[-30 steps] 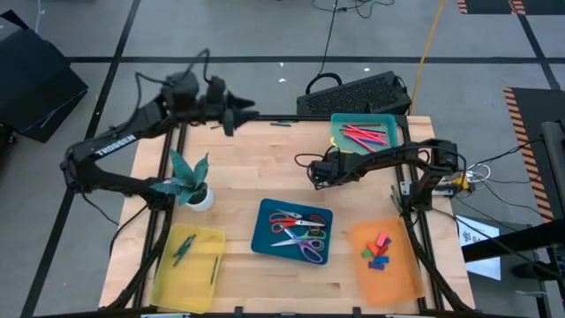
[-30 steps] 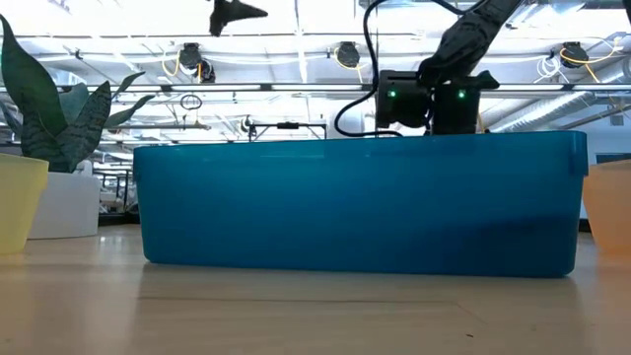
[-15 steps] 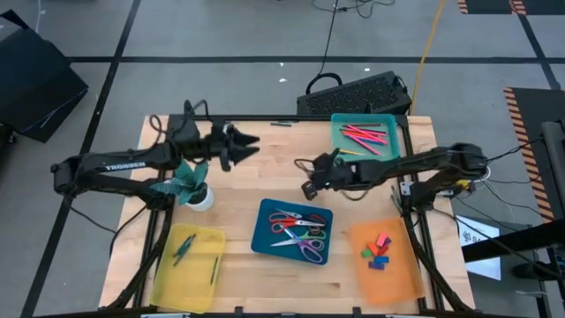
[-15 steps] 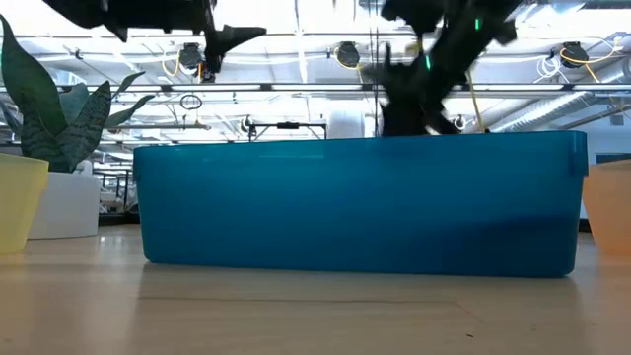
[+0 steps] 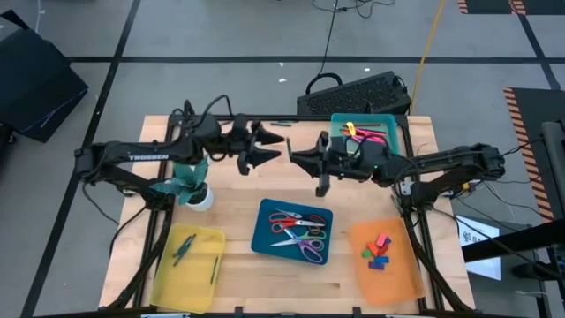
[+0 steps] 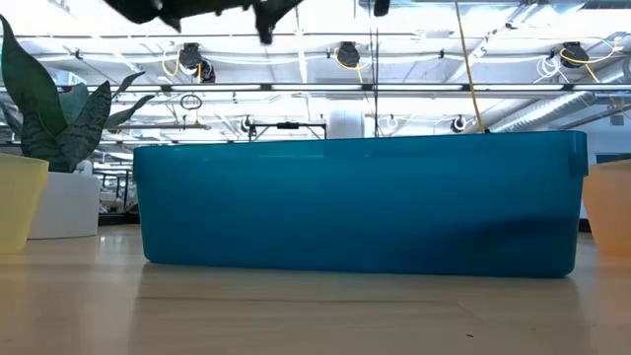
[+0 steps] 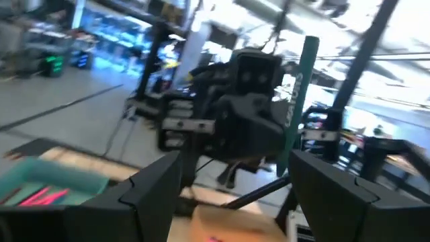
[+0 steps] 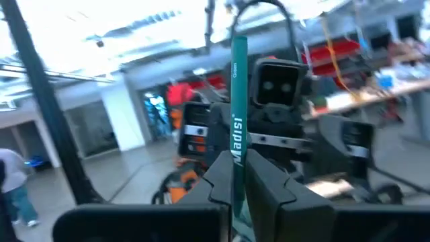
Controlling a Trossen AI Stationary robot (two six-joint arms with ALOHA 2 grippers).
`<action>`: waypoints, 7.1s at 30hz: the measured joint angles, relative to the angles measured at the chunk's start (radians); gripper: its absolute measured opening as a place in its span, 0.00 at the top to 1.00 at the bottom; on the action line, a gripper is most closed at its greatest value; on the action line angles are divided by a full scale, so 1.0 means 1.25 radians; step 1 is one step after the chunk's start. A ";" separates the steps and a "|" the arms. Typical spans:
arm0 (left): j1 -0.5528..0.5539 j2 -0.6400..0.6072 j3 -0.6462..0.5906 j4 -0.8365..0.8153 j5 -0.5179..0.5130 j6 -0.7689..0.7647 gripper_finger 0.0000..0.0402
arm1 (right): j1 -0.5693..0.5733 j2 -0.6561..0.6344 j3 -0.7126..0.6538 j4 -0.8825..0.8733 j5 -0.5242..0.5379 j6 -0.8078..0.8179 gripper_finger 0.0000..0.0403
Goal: Sort crayons/erasers/pens/pencils in bins
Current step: Put the green crayon into the yellow bin, then put the green crayons into the yellow bin
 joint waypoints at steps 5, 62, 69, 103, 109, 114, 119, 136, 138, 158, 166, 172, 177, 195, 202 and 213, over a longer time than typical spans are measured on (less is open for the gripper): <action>-0.017 0.066 0.108 0.000 0.049 0.025 0.32 | 0.004 0.000 0.000 0.017 -0.031 -0.056 0.96; -0.103 0.092 0.484 -0.770 -0.216 0.250 0.96 | -0.010 -0.163 0.001 -0.283 0.095 -0.087 0.40; -0.286 0.079 0.564 -1.014 -0.306 0.147 0.96 | -0.010 -0.241 0.001 -0.465 0.118 -0.115 0.34; -1.091 0.079 -0.020 -1.155 -0.307 -1.316 0.95 | 0.189 -0.113 0.001 -1.482 0.219 0.842 0.40; -1.090 0.079 -0.089 -1.083 -0.307 -1.315 0.92 | 0.027 -0.113 -0.063 -1.546 0.049 0.798 0.40; -1.090 0.079 -0.120 -1.068 -0.292 -1.312 0.76 | -0.087 -0.113 -0.168 -1.491 -0.036 0.664 0.40; -1.086 0.078 -0.122 -1.071 -0.280 -1.261 0.54 | -0.178 -0.108 -0.207 -1.492 -0.185 0.460 0.41; -0.893 -0.058 -0.001 -1.080 -0.398 -1.010 0.44 | -0.147 0.090 -0.171 -1.538 -0.248 0.292 0.47; -0.878 -0.082 0.018 -1.084 -0.438 -0.967 0.46 | -0.104 0.071 -0.157 -1.553 -0.282 0.335 0.47; -0.640 -0.312 0.168 -1.367 -0.747 -0.765 0.53 | -0.153 0.145 -0.152 -1.574 -0.271 0.173 0.47; -0.521 -0.321 0.237 -1.352 -0.751 -0.568 0.53 | -0.296 0.289 -0.149 -1.570 -0.116 -0.089 0.47; -0.467 -0.323 0.272 -1.354 -0.715 -0.408 0.53 | -0.328 0.288 -0.160 -1.566 -0.096 -0.106 0.47; -0.447 -0.328 0.274 -1.362 -0.656 -0.369 0.53 | -0.337 0.289 -0.177 -1.553 -0.113 -0.110 0.45; -0.446 -0.327 0.274 -1.406 -0.622 -0.370 0.53 | -0.362 0.293 -0.227 -1.445 -0.230 -0.089 0.37; -0.446 -0.327 0.274 -1.406 -0.622 -0.347 0.53 | -0.325 0.292 -0.227 -1.424 -0.243 -0.012 0.44; -0.446 -0.327 0.274 -1.406 -0.622 -0.370 0.53 | -0.240 0.291 -0.225 -1.406 -0.292 0.147 0.68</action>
